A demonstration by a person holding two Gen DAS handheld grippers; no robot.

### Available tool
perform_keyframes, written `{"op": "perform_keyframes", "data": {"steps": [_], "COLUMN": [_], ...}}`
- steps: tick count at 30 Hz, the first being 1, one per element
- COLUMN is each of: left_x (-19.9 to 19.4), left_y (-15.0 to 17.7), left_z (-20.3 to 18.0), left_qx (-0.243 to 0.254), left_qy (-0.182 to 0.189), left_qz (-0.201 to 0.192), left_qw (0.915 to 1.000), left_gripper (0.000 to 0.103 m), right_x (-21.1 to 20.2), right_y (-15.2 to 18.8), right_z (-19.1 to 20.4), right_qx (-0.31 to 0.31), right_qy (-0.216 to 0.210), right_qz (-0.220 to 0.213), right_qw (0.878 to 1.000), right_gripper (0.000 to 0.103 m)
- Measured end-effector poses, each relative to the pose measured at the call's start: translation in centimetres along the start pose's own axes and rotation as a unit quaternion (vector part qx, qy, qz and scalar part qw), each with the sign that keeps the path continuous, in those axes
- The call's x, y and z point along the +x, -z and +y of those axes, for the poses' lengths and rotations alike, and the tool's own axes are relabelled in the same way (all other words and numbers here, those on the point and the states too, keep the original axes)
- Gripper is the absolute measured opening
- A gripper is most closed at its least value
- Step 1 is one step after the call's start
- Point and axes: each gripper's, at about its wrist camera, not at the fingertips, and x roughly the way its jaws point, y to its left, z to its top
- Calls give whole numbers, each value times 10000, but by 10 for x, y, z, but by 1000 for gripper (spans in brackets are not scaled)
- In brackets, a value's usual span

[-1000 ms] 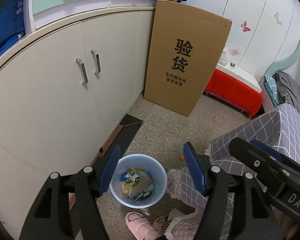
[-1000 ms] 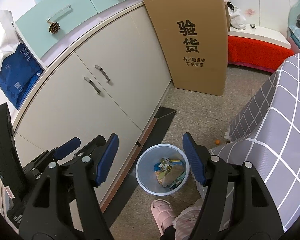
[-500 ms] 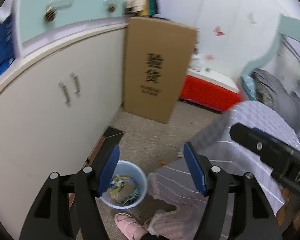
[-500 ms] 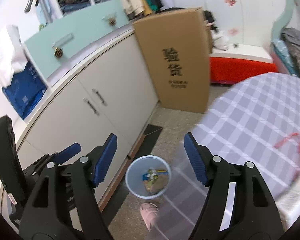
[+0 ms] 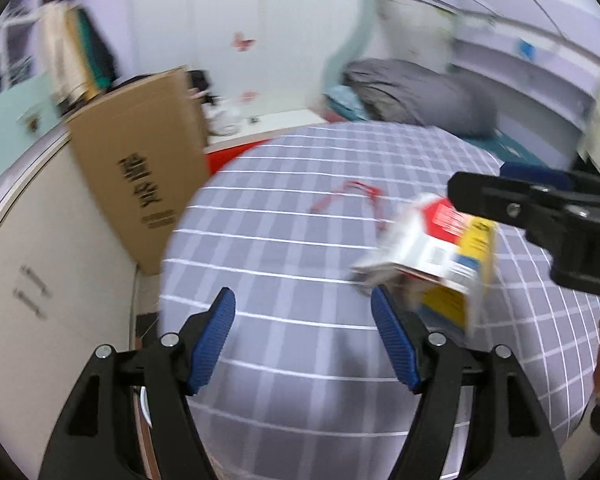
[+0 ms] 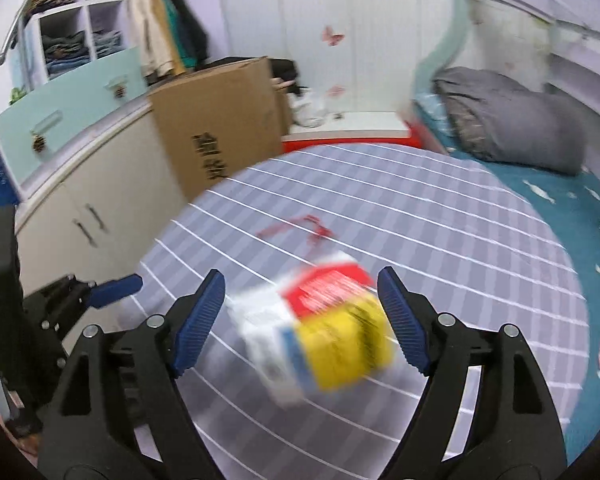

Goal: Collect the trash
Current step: 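Grasp the red-and-white box with the left tool while the right tool grasps the yellow box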

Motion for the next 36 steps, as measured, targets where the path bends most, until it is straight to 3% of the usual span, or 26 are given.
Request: {"op": "perform_keyframes", "data": {"steps": [7,14,17,18,20,21,26,28,33,34,36], "left_x": [19,32,35,36,39,38,27,22,13,12,11], "left_y": [4,1,1,0,-1,1,11,15,17,16,14], "left_z": [-46,-68,-70,-70,-70,-70,-67,-59,-29,-26,-21], "left_qx": [870,1771,2015,2033,2041,2048,2037,1846,1373,1317,1232], "left_qy": [-186,-358,-340,-310,-195,-155,154,211,-80,-124,-195], "left_qz": [-52,-244,-319,-316,-304,-314,-384,-395,-480,-508,-527], "left_qw": [9960,9832,9784,9781,9783,9782,9782,9818,9893,9899,9908], "left_gripper": [69,69,58,54,37,36,36,43,47,47,46], "right_x": [-3,3,8,9,12,13,16,18,28,32,39], "right_y": [25,41,46,47,47,48,50,51,49,47,44], "right_z": [-33,-37,-33,-31,-27,-27,-18,-9,19,24,31], "right_qx": [298,197,59,31,-10,-9,-80,-166,-336,-403,-553], "right_qy": [-5,23,16,15,29,49,10,-1,-16,30,529], "right_qz": [146,366,479,495,512,517,578,586,591,605,610], "right_qw": [9994,9991,9988,9988,9987,9986,9983,9981,9977,9974,9952], "right_gripper": [80,80,80,80,80,80,80,81,83,84,84]}}
